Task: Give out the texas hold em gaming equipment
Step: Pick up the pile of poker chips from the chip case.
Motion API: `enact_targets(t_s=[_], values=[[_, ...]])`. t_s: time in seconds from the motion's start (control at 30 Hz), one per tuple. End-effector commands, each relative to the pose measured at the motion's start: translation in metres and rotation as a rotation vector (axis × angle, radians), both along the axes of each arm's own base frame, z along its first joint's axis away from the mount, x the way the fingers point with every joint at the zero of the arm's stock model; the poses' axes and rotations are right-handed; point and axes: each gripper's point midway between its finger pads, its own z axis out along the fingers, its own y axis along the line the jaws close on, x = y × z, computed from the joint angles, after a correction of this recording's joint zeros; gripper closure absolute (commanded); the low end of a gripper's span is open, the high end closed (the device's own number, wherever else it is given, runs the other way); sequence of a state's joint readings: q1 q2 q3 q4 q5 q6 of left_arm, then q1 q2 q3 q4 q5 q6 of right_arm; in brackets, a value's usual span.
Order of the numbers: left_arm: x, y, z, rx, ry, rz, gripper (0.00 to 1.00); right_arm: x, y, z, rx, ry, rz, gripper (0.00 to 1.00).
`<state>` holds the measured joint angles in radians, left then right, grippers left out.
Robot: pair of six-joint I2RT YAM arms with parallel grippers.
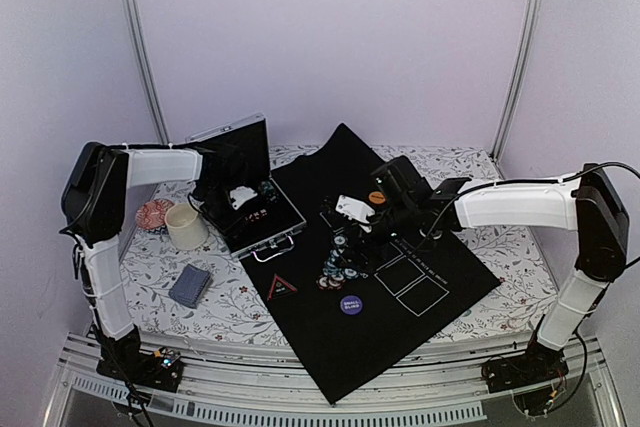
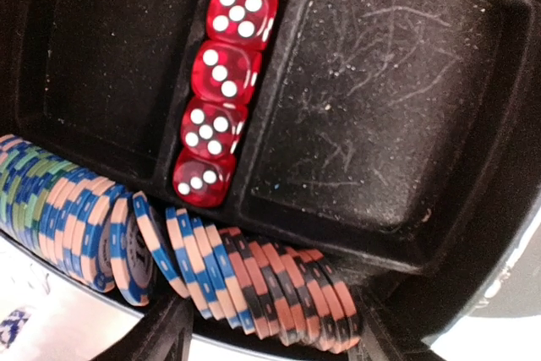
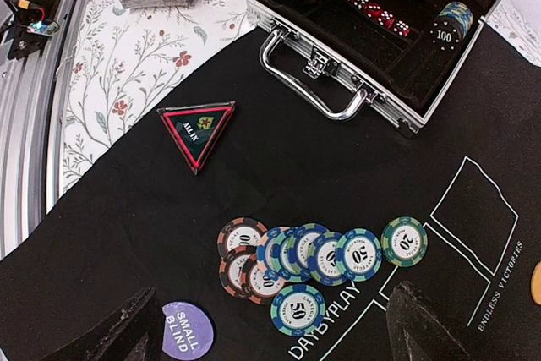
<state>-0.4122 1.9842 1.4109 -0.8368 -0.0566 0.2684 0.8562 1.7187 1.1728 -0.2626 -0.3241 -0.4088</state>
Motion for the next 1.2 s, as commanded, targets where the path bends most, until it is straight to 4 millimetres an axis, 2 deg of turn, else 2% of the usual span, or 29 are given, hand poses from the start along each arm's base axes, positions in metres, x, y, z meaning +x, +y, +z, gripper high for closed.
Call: enact_targets(t_s=[0.0,0.1,0.27,0.37,0.43,0.5,0.63,0.73,0.77,0.8,0.97,1.07,1.17], values=[[0.018,-0.009,-0.003,-0.016,-0.074,-0.032,0.37,0.001,0.003,-0.003,-0.013,0.014,0.007,0.07],[0.023,0.000,-0.014,0.029,-0.062,-0.003,0.37,0.001,0.002,-0.002,-0.011,0.014,0.007,0.07],[0.026,-0.004,-0.016,-0.015,-0.055,0.001,0.31,0.000,0.001,-0.006,-0.024,0.023,0.006,0.07],[0.026,-0.003,-0.020,-0.024,-0.047,0.004,0.32,0.000,0.001,-0.007,-0.026,0.025,0.006,0.07],[0.025,-0.002,-0.023,-0.032,-0.038,0.011,0.38,0.001,0.000,-0.009,-0.031,0.025,0.004,0.07],[0.022,-0.004,-0.022,-0.050,-0.029,0.010,0.47,0.005,0.005,0.002,-0.014,0.008,0.003,0.07],[0.019,-0.011,-0.011,-0.099,-0.034,0.001,0.70,0.006,0.007,0.007,-0.005,0.003,0.002,0.07],[0.018,-0.016,0.004,-0.135,-0.051,0.009,0.96,0.007,0.007,0.013,0.002,-0.004,-0.001,0.07],[0.017,-0.015,0.005,-0.138,-0.049,0.016,1.00,0.008,0.007,0.015,0.006,-0.009,-0.005,0.07],[0.019,-0.016,0.021,-0.154,-0.081,0.024,1.00,0.009,0.007,0.018,0.010,-0.014,-0.010,0.07],[0.023,-0.019,0.062,-0.221,-0.155,0.103,1.00,0.014,0.005,0.039,0.044,-0.048,-0.039,0.07],[0.023,-0.030,0.096,-0.336,-0.204,0.168,1.00,0.022,0.002,0.060,0.067,-0.087,-0.077,0.07],[0.020,-0.049,0.135,-0.508,-0.246,0.226,1.00,0.027,-0.005,0.081,0.087,-0.127,-0.114,0.07]])
